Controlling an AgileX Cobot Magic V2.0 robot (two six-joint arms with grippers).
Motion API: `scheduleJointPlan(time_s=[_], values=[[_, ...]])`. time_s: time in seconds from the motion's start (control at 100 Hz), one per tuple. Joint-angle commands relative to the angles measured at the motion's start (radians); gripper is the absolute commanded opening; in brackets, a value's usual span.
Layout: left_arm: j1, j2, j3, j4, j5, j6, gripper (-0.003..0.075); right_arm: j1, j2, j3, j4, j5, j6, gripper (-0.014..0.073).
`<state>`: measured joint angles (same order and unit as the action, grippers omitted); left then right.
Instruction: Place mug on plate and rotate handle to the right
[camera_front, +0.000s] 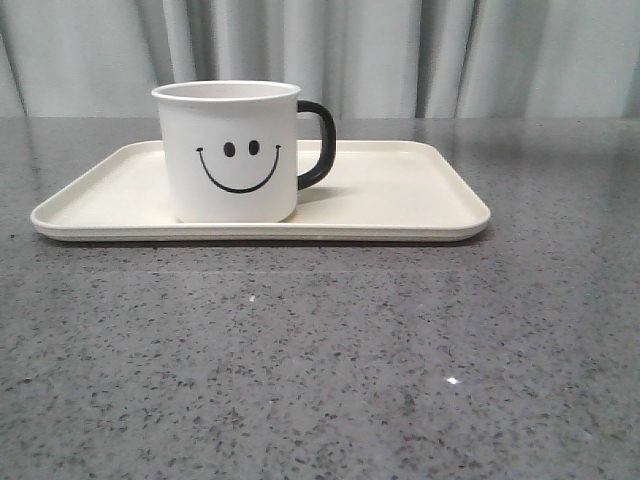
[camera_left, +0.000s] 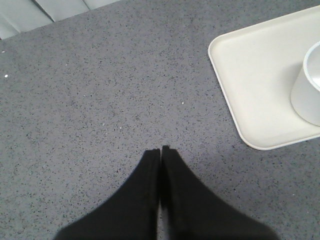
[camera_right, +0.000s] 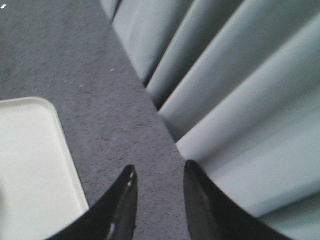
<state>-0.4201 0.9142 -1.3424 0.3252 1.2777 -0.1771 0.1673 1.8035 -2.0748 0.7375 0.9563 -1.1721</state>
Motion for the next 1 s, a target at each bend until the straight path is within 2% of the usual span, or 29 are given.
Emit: scheduleJointPlan(time_s=[0.0, 0.2, 0.49, 0.74, 0.99], values=[[-0.006, -0.003, -0.02, 0.013, -0.049, -0.004, -0.002, -0.071, -0.091, -0.033, 0.115, -0.073, 0.052, 0.0256], [-0.006, -0.003, -0.02, 0.013, -0.063, -0.004, -0.002, -0.218, -0.155, -0.032, 0.193, -0.065, 0.146, 0.0256], [-0.006, -0.003, -0.02, 0.025, -0.084, -0.004, -0.002, -0.375, -0.238, -0.032, 0.208, -0.064, 0.254, 0.0256], [-0.006, -0.003, -0.02, 0.043, -0.101, -0.004, -0.002, -0.431, -0.314, -0.03, 0.311, -0.124, 0.267, 0.0255], [-0.006, -0.003, -0.02, 0.058, -0.109, -0.004, -0.002, -0.431, -0.389, 0.017, 0.309, -0.148, 0.275, 0.0255]])
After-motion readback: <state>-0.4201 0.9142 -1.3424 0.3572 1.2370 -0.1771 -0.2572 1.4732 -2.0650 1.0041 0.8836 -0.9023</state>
